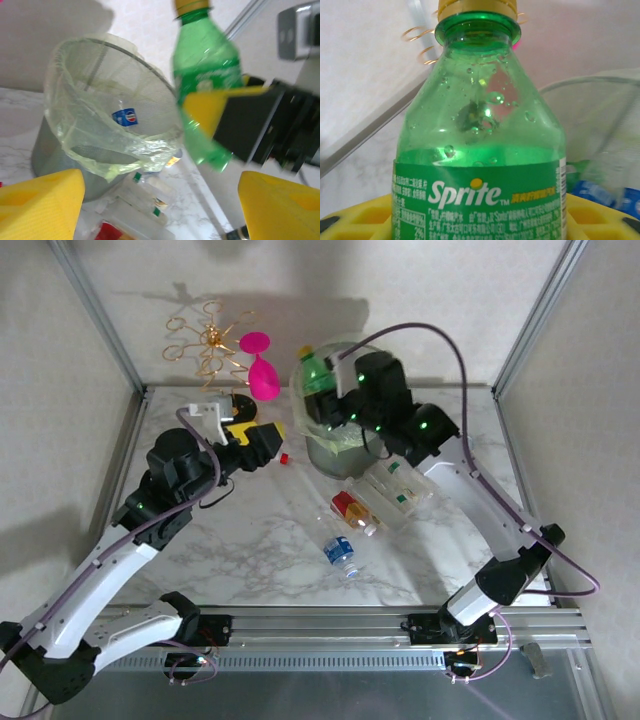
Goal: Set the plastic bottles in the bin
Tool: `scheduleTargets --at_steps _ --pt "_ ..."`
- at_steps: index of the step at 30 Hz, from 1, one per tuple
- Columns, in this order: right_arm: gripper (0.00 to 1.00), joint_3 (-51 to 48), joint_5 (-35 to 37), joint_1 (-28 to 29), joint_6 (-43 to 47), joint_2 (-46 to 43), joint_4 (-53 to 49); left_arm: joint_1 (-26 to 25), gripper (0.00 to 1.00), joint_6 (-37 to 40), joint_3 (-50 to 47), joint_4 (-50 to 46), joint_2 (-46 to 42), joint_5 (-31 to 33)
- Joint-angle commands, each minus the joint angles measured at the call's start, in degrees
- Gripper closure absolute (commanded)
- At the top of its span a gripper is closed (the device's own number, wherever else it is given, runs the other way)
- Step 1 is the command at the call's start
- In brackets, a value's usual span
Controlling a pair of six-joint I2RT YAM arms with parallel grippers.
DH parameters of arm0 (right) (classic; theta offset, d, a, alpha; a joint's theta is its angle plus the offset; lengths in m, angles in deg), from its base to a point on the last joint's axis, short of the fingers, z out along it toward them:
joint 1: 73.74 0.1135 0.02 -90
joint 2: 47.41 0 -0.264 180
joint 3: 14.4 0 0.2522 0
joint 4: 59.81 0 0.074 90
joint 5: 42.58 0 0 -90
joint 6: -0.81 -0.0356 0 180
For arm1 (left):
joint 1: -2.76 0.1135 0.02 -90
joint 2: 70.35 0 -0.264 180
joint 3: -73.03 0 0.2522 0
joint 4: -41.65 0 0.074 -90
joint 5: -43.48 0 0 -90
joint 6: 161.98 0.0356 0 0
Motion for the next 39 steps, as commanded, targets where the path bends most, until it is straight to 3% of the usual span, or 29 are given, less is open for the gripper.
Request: scheduleTargets --at_steps 1,7,14,21,30,39 --pt "0.50 3.97 -0.07 -5.33 -2.96 3.42 -0.59 -0.45 0.21 2.72 -1.97 0.95 0.62 4.05" --pt "0.50 8.71 -1.50 -10.57 -0.26 11.76 -1.45 -0.47 0.21 2.83 -4.76 1.22 1.99 7.54" --pt "0.47 13.14 -1.55 -11.77 2.54 20.11 -5.17 -0.47 0.21 3.17 -5.83 1.16 2.27 9.55" --pt "0.46 10.19 -2.26 -11.79 0.92 22.23 -7.38 -0.47 0.21 2.81 -6.37 1.47 1.95 10.05" --pt "0.42 9.00 1.91 -12.05 2.33 25.37 -8.90 -0.55 0.21 2.52 -6.29 0.81 1.97 11.80" --pt "0.21 11.74 5.57 -12.12 1.45 24.64 -8.92 -0.56 0.21 2.72 -6.42 0.30 2.02 14.00"
